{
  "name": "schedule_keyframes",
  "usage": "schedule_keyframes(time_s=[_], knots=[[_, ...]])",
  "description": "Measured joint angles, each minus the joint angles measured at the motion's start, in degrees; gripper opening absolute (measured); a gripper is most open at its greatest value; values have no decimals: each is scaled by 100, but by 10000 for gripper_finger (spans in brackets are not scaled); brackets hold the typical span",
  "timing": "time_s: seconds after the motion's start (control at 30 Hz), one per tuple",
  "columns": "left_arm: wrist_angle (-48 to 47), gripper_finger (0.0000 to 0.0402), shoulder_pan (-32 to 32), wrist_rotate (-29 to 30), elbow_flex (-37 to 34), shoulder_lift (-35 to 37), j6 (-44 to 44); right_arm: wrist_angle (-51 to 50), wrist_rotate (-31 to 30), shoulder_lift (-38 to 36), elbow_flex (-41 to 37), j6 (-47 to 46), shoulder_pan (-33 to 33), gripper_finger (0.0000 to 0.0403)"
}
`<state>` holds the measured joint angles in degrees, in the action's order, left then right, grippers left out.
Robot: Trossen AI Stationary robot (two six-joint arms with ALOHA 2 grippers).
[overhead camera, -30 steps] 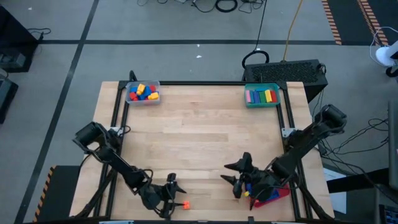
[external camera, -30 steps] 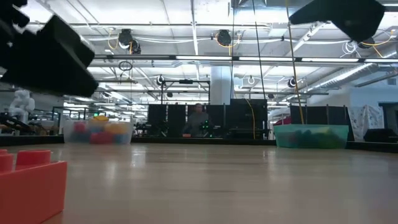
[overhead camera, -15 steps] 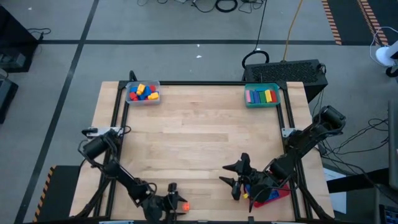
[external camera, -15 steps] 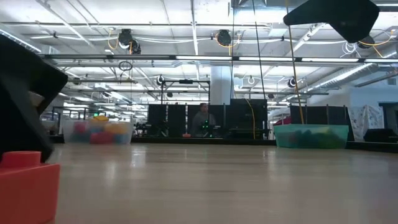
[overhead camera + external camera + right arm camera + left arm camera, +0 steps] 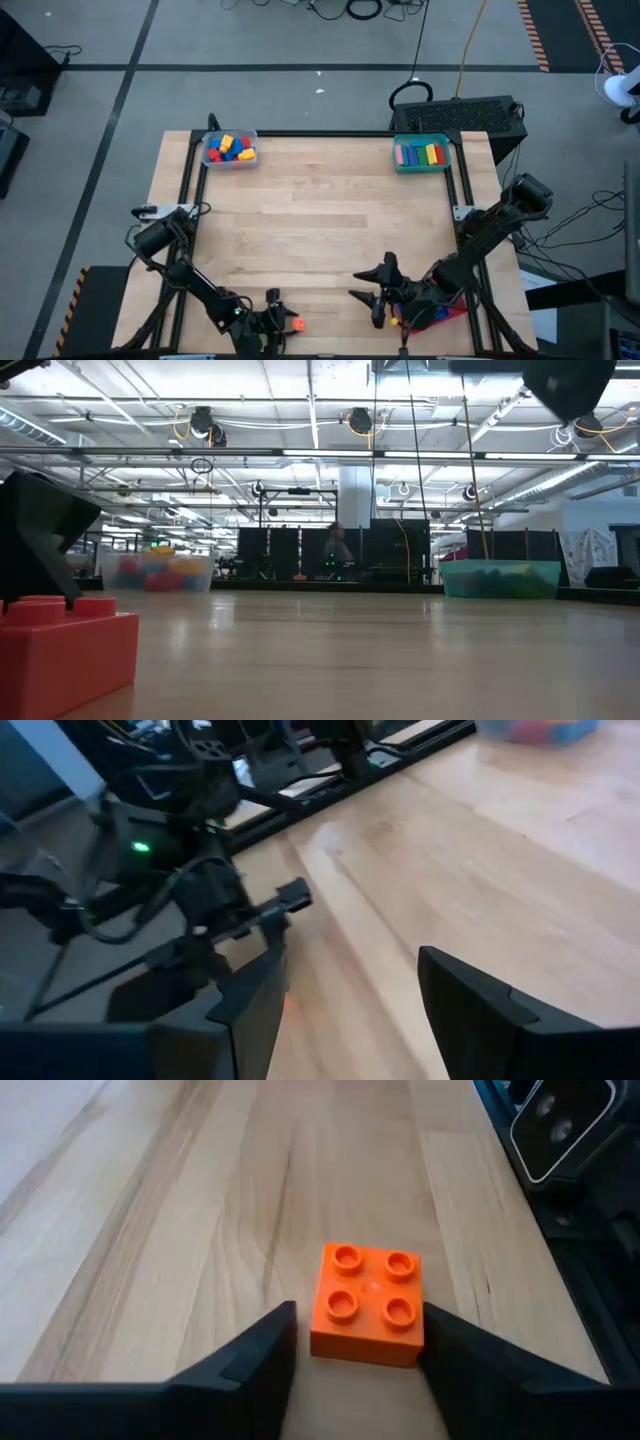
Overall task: Sort blocks by size
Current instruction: Put the small orange game piece into the red bin
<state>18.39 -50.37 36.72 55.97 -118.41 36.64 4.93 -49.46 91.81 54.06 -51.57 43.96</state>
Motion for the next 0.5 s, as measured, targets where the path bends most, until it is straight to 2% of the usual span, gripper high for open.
schedule_keyframes(time_s=[0.13,0.27,0.5], knots=[[10,160,30,-11,-1,0,-2,138,66,494,0,142,-64,210],[15,146,61,-67,-1,4,-4,435,338,927,0,306,-159,210],[42,146,158,-154,-10,117,-144,1638,351,1341,0,2585,-151,210]])
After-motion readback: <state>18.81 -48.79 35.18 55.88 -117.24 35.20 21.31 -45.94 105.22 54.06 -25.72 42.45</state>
